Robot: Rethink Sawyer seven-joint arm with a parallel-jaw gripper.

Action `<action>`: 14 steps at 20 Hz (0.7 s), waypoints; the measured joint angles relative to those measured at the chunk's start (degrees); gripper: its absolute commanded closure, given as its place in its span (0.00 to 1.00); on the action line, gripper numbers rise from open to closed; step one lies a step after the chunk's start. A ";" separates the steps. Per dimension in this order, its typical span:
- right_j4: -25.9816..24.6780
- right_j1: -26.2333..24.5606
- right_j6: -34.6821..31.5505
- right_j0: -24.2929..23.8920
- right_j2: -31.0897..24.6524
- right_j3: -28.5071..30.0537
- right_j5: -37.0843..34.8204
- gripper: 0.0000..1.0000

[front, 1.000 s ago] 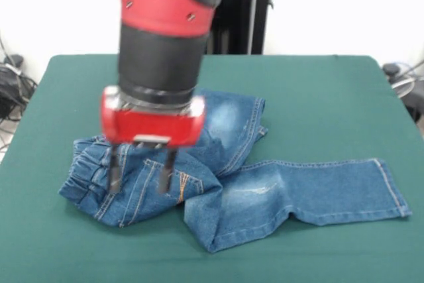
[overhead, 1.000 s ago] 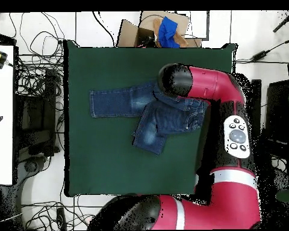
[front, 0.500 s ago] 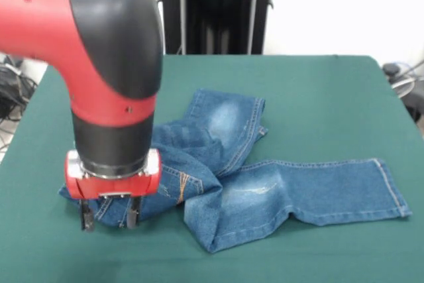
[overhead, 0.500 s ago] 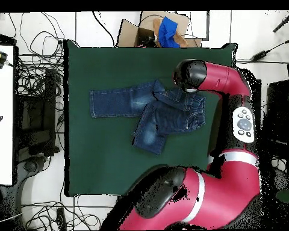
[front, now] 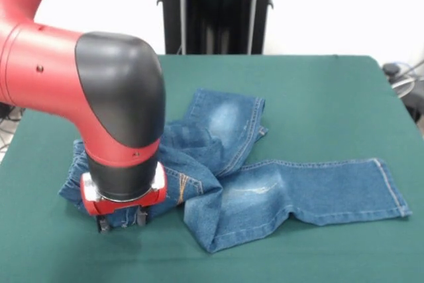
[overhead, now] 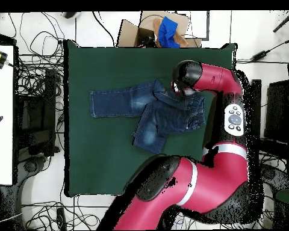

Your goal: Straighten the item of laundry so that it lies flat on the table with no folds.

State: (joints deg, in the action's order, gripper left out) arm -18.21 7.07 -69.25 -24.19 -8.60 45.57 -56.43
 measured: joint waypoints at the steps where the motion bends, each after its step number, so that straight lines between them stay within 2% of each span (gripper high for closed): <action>1: 0.00 -0.16 0.00 0.01 0.00 -0.07 -0.18 0.00; 9: -0.15 -0.37 0.00 0.89 0.06 -1.28 -0.54 0.00; 14: -0.26 -1.40 0.00 2.10 0.35 -3.33 -3.39 0.00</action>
State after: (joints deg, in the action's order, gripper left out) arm -18.47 5.67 -69.25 -22.10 -8.26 42.24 -59.82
